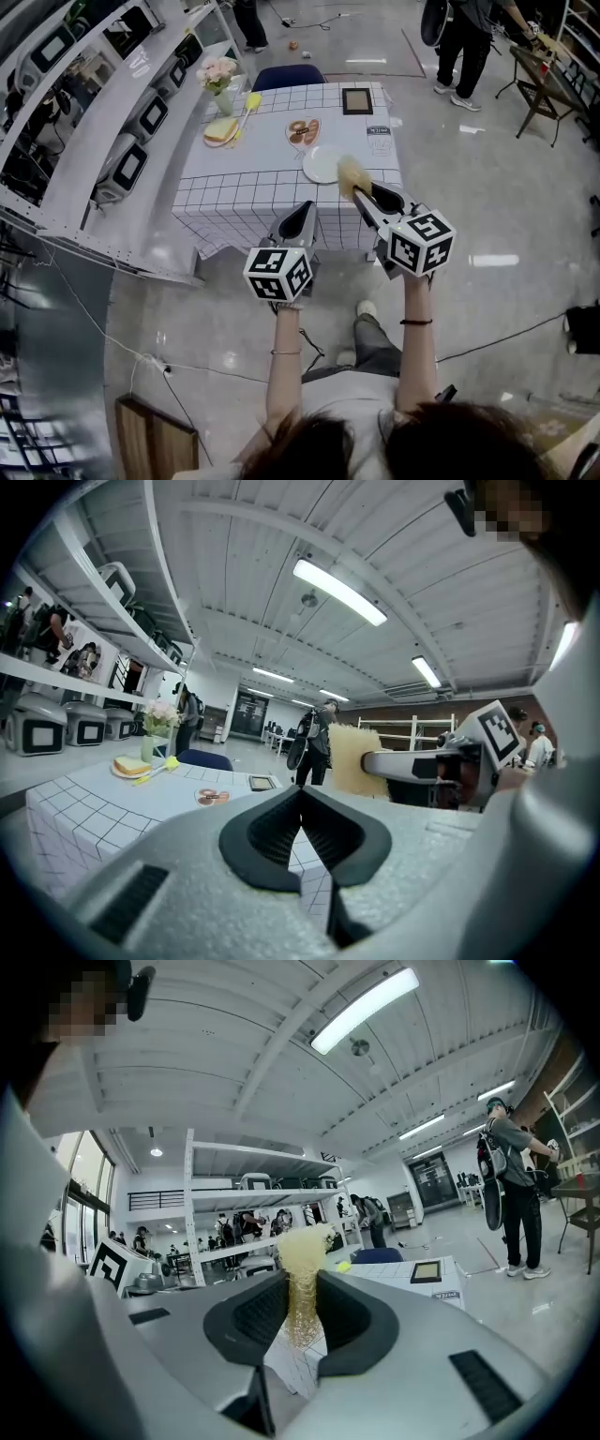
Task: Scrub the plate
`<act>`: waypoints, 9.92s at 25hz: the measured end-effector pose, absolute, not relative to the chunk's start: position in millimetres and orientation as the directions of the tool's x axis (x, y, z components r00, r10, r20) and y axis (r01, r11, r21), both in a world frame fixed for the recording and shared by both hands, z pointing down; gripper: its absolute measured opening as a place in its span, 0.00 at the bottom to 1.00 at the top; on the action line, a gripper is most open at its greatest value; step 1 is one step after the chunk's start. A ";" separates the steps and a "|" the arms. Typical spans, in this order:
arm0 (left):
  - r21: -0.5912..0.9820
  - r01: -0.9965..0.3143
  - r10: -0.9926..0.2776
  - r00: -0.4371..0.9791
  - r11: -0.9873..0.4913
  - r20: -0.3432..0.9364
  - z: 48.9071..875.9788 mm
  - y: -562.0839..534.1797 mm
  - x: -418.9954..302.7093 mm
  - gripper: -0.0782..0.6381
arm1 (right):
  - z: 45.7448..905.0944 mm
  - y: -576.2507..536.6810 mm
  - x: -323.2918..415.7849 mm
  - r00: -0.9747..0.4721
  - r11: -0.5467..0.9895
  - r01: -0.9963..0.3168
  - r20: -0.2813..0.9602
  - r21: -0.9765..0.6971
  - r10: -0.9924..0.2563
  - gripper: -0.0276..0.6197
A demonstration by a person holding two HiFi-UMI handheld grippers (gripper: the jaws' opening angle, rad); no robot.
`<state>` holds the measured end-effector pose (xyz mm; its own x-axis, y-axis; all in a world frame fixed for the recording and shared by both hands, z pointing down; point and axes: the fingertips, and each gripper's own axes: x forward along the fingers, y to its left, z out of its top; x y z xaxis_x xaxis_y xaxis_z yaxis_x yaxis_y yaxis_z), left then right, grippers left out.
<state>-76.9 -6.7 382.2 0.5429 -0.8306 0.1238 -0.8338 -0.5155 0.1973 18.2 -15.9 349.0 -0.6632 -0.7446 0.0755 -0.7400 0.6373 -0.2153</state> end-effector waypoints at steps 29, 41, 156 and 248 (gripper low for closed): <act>0.249 -0.917 -0.916 0.360 -0.313 0.176 392.8 -143.0 -88.4 0.12 | 361.7 -179.4 4.4 -0.795 0.756 -0.605 0.157 -0.249 -0.586 0.17; 0.301 -0.901 -0.892 0.387 -0.312 0.235 421.7 -169.2 -99.8 0.12 | 386.1 -207.5 -12.8 -0.796 0.752 -0.605 0.228 -0.261 -0.561 0.17; 0.602 -0.771 -0.680 0.555 -0.206 0.479 568.4 -259.0 -108.9 0.12 | 578.3 -321.7 -41.8 -0.709 0.475 -0.667 0.684 -0.574 -0.169 0.17; 0.559 -0.814 -0.678 0.502 -0.159 0.537 584.7 -206.4 -96.7 0.12 | 581.5 -234.5 -47.7 -0.598 0.698 -0.567 0.801 -0.437 0.016 0.17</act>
